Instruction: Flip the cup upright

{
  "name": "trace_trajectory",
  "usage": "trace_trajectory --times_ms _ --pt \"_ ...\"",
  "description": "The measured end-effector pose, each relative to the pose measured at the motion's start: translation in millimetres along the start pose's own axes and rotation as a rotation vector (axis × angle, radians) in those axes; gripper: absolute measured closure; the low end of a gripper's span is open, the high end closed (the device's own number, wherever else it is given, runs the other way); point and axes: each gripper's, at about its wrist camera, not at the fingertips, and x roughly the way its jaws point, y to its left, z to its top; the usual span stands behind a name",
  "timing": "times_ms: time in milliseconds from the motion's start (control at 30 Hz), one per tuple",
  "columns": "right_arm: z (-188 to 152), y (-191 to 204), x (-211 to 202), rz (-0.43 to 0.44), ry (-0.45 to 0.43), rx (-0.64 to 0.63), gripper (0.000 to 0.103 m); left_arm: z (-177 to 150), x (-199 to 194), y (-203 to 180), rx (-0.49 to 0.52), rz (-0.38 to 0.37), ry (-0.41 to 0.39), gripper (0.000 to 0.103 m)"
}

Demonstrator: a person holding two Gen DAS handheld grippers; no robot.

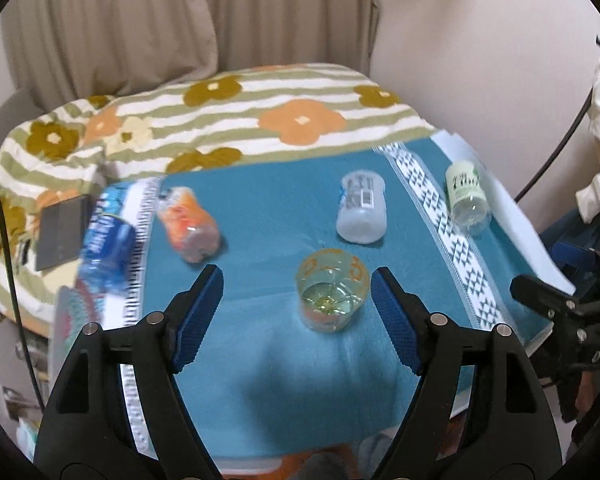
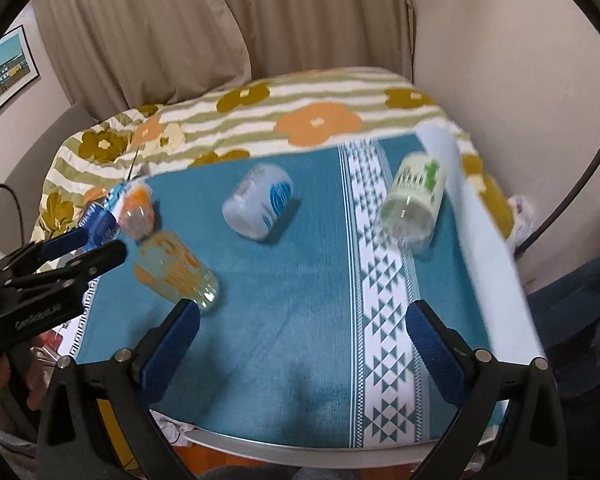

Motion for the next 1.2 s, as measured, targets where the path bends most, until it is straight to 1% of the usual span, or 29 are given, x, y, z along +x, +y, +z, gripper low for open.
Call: trace_trajectory --times_ms 67,100,167,300,500,800,1200 --pt "7 6 -15 -0.015 -0.022 -0.016 0.000 1 -19 7 -0.022 0.018 -0.020 0.002" --pt "10 9 -24 -0.022 -0.031 -0.023 0.000 2 -29 10 -0.034 0.027 -0.035 0.000" --pt "14 13 -35 -0.035 -0.044 -0.027 0.000 1 -50 18 -0.054 0.043 -0.063 0.000" --pt "18 18 -54 -0.056 -0.064 -0.020 0.000 -2 -75 29 -0.078 0.090 -0.076 0.000" --pt "12 26 -72 -0.101 -0.097 -0.049 0.000 -16 -97 35 -0.114 0.118 -0.082 0.000" --pt "-2 32 -84 -0.123 -0.124 -0.055 0.000 -33 -109 31 -0.110 0.143 -0.094 0.000" --pt "-4 32 -88 -0.120 -0.144 -0.059 0.000 -35 -116 25 -0.110 0.158 -0.109 0.000"
